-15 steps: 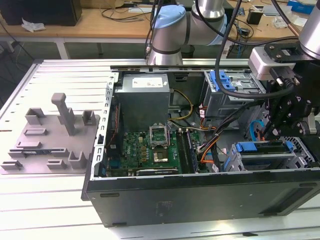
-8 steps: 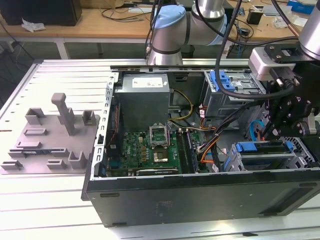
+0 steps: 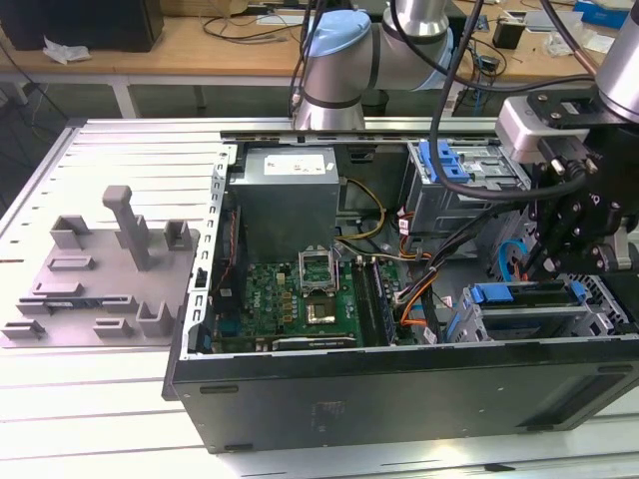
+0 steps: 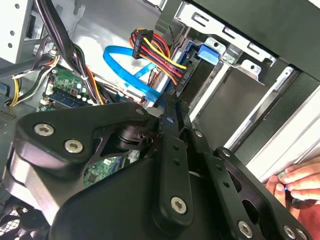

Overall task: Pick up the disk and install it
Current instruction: 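Insert the second disk wire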

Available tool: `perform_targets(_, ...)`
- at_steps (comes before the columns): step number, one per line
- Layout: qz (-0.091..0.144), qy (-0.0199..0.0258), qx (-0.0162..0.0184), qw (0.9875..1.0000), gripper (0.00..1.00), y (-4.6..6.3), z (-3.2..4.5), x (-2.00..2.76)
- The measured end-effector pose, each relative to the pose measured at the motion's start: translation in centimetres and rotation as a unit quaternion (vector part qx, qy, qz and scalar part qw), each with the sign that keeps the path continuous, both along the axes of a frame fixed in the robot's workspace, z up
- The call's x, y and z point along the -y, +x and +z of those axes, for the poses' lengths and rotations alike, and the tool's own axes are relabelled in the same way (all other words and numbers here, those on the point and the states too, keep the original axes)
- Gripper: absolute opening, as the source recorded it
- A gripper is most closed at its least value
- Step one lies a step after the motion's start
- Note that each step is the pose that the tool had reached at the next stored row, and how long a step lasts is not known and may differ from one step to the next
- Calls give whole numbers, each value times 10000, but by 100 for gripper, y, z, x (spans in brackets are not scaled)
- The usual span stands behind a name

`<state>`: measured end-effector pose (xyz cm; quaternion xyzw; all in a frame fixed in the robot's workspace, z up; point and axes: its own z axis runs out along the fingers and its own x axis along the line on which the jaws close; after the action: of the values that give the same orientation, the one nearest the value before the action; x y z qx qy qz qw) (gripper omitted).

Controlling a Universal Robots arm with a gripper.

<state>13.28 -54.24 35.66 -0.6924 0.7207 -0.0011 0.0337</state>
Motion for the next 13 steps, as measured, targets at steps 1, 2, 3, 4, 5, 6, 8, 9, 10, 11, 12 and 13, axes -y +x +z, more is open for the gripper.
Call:
perform_targets(1,0,0,0,10000,16,0,-2,0)
perform_targets(2,0,0,0,10000,16,0,-4,0)
perform_targets(3,0,0,0,10000,16,0,-5,0)
perform_targets(4,0,1,0,10000,16,0,-7,1)
perform_targets(5,0,2,0,10000,16,0,-9,1)
perform_targets(6,0,2,0,10000,16,0,-10,1)
perform_targets(8,0,3,0,10000,16,0,-13,1)
perform_targets(9,0,4,0,10000,16,1,-14,2)
perform_targets(10,0,4,0,10000,16,1,-15,2)
perform_targets(11,0,5,0,10000,16,2,-16,2)
perform_targets(12,0,8,0,10000,16,7,-22,4)
perform_targets(13,0,9,0,10000,16,8,-24,4)
